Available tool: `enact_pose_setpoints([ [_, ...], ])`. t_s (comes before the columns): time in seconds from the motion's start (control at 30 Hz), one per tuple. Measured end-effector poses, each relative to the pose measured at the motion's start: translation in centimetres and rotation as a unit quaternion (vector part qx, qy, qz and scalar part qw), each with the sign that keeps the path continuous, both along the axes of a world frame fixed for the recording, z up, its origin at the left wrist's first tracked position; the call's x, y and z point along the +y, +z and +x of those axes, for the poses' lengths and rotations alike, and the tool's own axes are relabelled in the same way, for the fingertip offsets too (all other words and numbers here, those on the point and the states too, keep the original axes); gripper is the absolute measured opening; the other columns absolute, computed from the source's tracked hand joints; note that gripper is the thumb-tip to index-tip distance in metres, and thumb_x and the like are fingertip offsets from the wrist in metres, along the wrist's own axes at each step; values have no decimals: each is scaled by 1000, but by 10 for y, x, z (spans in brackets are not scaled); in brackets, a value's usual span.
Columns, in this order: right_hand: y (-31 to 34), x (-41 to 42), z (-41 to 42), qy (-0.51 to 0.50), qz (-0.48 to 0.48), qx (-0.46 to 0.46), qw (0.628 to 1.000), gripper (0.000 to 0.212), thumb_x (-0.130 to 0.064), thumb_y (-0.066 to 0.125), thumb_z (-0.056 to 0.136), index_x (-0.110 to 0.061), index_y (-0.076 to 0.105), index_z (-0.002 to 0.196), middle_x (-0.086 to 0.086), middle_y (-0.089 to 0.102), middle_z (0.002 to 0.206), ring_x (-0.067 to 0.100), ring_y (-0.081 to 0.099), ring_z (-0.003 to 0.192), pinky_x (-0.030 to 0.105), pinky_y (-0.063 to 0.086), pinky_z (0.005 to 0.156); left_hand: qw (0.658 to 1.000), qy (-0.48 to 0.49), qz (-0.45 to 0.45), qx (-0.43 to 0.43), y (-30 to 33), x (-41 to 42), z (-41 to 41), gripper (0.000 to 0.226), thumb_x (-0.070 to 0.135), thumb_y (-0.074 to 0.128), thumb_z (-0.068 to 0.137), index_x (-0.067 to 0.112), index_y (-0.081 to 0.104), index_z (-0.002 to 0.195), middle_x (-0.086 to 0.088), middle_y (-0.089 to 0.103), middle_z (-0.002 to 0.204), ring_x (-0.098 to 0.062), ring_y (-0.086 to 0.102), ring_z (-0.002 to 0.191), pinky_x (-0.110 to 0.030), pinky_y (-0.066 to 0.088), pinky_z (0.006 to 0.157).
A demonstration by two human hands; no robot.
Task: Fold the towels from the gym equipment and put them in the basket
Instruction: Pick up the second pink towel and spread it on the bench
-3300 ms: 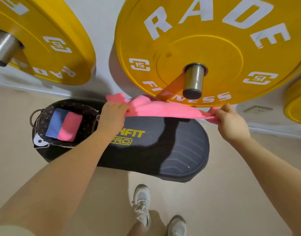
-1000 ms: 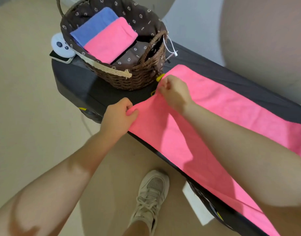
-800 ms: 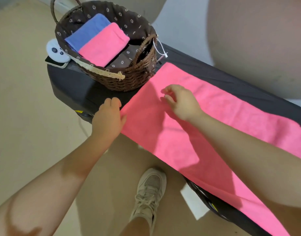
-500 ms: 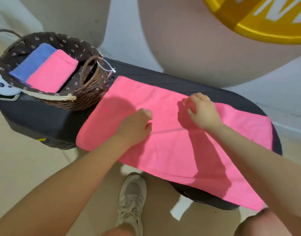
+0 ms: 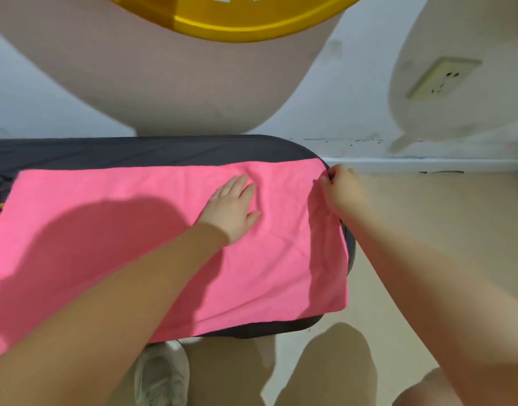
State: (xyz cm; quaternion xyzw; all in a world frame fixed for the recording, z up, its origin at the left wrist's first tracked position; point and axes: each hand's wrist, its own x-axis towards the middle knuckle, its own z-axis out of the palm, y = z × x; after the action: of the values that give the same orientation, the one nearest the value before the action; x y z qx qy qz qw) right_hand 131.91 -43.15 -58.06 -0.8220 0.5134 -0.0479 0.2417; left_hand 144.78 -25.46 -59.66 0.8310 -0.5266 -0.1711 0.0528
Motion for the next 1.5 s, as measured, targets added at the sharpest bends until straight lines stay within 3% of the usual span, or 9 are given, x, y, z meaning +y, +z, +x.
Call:
enact_pose_setpoints([
  [0.1,-9,-5,9,-10,12,5,1000,29,-23,52,91,1,55,107,21,60,111,36,53,108,38,41,85,999,29,-1,-14,-12,-1,-7,70,48,25,93,6,11,148,-11,2,157,-24,5,146,-33,3,117],
  [0.27,-14,-12,4,-10,4,23,1000,25,-14,42,91,0,57,106,21,62,108,37,57,101,36,43,79,998,-18,-4,-65,-17,1,-11,68,46,38,79,-6,58,119,-25,57,126,-40,57,114,-56,45,90],
  [0.43,-5,-19,-26,-49,45,-31,997,24,-8,47,90,1,51,112,22,58,113,35,53,105,31,35,75,996,-55,-4,-75,-18,-2,-10,71,47,40,78,-6,54,124,-30,51,130,-45,52,117,-59,41,93],
  [0.63,7,16,-44,17,-25,-23,999,40,-21,45,94,-1,41,128,22,35,138,38,38,125,43,32,102,996,-59,40,-56,-2,4,-33,81,56,37,76,-6,50,127,-26,49,134,-40,51,121,-56,41,95],
  [0.83,4,51,-72,-45,74,-19,996,30,-13,51,87,1,42,111,22,48,119,40,49,109,43,41,85,987,-135,52,-73,6,6,-77,90,67,16,84,7,-3,148,-10,-9,157,-23,-5,146,-30,-12,112],
  [1.0,2,58,-99,-87,194,-34,977,22,-9,61,75,-10,41,68,6,41,61,25,41,61,27,26,46,987,-134,54,-73,5,13,-100,91,65,28,86,4,0,148,-14,-3,157,-27,1,146,-35,-4,116],
  [1.17,12,58,-109,-50,210,-8,976,6,0,56,72,-1,56,66,17,56,71,28,49,65,27,33,45,989,-119,81,-31,8,15,-107,110,77,11,65,7,-6,147,-14,-11,156,-27,-8,145,-38,-3,118],
  [1.3,15,45,-119,-73,194,44,977,35,-10,50,87,2,45,119,21,51,122,36,53,102,39,46,80,984,-158,73,-34,11,17,-107,122,83,21,57,2,8,147,-19,3,155,-36,5,144,-42,-3,115],
  [1.5,15,63,-93,250,-2,23,968,59,-37,34,96,-12,20,148,11,8,158,27,6,146,40,6,117,991,-88,96,-31,5,27,-106,138,86,50,54,5,-15,145,-10,-22,154,-24,-20,143,-42,-7,118],
])
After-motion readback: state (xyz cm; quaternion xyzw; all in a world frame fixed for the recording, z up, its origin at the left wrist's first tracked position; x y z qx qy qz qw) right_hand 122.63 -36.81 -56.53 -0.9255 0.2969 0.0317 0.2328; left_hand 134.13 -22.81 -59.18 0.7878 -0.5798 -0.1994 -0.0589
